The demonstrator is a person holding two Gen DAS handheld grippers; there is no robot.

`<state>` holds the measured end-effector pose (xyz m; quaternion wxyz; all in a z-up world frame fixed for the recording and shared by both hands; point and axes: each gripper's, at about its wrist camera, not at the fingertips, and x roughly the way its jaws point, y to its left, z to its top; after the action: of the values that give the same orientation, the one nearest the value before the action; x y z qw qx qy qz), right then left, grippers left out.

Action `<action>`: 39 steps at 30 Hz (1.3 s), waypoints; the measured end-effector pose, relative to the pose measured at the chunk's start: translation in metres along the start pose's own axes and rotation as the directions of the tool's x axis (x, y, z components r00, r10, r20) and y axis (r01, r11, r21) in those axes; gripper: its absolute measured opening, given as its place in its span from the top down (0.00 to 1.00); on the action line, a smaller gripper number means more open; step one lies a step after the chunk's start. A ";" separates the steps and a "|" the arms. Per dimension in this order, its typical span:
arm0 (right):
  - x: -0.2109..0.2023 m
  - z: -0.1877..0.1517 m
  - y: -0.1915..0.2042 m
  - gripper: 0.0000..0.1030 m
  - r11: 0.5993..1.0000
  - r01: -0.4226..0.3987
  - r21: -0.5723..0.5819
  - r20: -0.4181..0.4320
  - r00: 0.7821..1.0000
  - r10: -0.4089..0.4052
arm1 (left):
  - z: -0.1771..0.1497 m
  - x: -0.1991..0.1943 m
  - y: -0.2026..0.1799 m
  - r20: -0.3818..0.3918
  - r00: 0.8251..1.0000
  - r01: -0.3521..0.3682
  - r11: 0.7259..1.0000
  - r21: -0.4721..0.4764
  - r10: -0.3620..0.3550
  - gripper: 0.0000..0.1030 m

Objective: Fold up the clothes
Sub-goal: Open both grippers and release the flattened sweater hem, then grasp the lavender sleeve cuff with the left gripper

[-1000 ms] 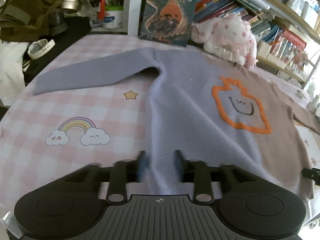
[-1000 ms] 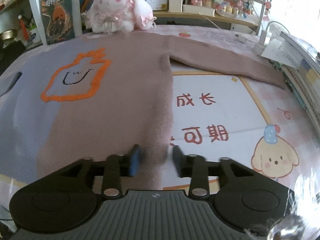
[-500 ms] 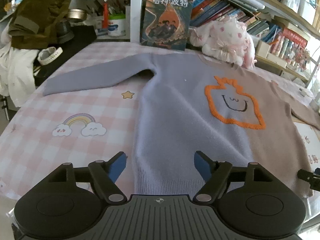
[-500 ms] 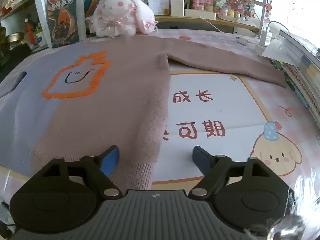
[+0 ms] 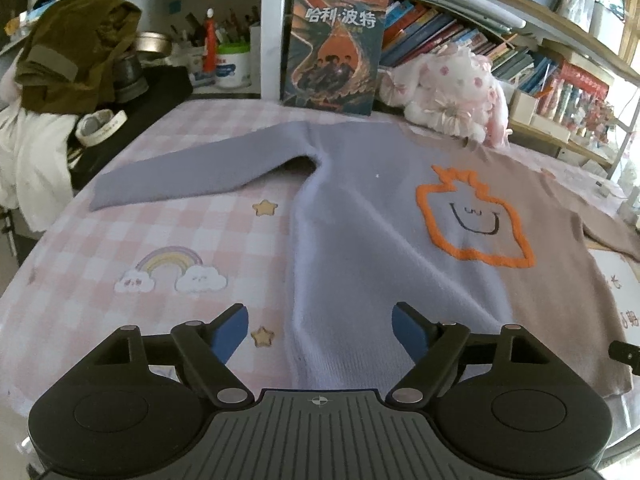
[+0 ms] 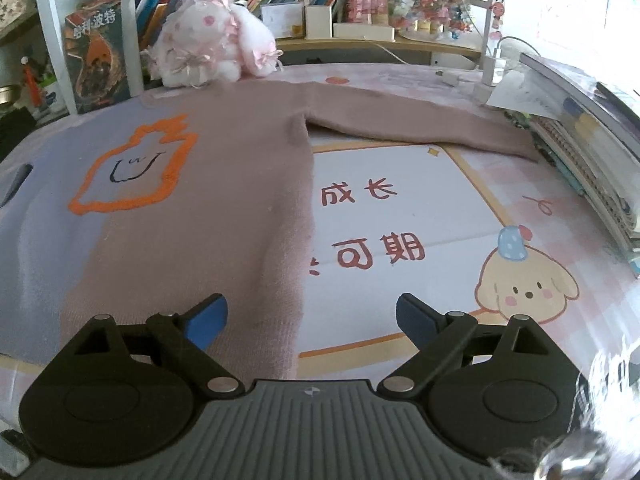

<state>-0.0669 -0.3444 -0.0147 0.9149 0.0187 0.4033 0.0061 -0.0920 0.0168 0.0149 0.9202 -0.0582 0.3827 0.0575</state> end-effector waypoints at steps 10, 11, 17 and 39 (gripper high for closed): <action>-0.010 -0.003 0.061 0.09 0.989 0.108 0.102 0.017 0.994 -0.110 | 0.037 0.027 0.071 0.009 0.999 0.052 0.996 0.070 -0.053 0.20; -0.011 -0.003 0.070 0.08 0.989 0.108 0.104 0.021 0.994 -0.111 | 0.041 0.031 0.079 0.004 0.999 0.053 0.997 0.062 -0.054 0.20; -0.009 -0.002 0.125 0.07 0.984 0.141 0.110 0.028 0.989 -0.145 | 0.059 0.052 0.134 -0.018 0.997 0.082 0.997 0.012 -0.081 0.20; -0.009 0.007 0.213 0.07 0.982 0.164 0.091 0.062 0.983 -0.170 | 0.084 0.105 0.281 -0.005 0.995 0.087 0.878 -0.470 -0.101 0.66</action>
<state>-0.0669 -0.1319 0.0045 0.9239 0.0240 0.3714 -0.0888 -0.0018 0.3129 -0.0191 0.8749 -0.2982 0.3675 0.1028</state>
